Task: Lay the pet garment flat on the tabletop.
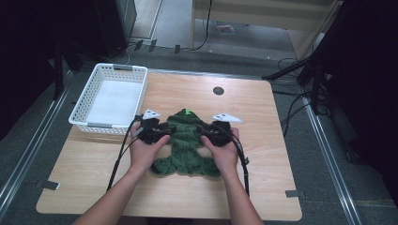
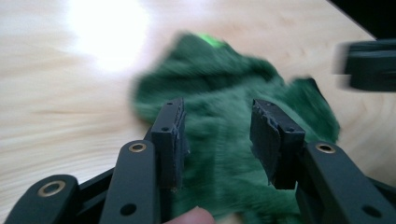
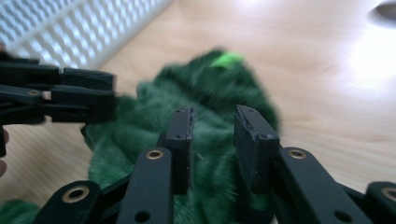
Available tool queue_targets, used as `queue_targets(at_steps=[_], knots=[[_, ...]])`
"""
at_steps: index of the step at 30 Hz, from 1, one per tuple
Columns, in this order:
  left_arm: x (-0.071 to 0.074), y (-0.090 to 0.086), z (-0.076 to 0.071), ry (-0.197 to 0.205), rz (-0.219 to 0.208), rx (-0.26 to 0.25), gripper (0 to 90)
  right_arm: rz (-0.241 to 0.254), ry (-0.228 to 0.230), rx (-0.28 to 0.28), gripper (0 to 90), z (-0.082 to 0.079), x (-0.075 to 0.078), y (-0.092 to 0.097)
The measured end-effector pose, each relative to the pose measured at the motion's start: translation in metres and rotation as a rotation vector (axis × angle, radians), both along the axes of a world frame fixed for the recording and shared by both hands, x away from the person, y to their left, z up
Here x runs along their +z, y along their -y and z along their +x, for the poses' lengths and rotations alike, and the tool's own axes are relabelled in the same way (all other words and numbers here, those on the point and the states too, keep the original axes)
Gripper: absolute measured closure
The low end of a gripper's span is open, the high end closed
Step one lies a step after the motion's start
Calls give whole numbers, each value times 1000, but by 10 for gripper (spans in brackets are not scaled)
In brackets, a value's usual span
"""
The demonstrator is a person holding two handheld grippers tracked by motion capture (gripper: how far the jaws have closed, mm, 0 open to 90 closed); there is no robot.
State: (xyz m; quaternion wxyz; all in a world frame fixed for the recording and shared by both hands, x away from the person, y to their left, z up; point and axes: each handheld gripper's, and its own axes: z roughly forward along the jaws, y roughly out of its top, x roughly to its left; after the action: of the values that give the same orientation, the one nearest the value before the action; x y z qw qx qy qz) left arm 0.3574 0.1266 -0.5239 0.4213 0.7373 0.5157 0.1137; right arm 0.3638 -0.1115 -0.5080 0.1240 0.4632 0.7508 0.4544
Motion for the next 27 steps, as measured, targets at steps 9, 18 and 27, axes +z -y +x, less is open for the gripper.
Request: queue_targets(at_steps=[9, 18, 27], knots=[[-18, -7, 2, -36, 45, -23, 586, -98, -99, -39, 792, 1, -33, 5], [-19, 3, 31, -37, 45, -5, 630, -200, -37, -114, 820, 18, -33, -2], [-2, -1, -5, 73, 35, -33, 511, -94, 31, -39, 709, -12, -5, 7]])
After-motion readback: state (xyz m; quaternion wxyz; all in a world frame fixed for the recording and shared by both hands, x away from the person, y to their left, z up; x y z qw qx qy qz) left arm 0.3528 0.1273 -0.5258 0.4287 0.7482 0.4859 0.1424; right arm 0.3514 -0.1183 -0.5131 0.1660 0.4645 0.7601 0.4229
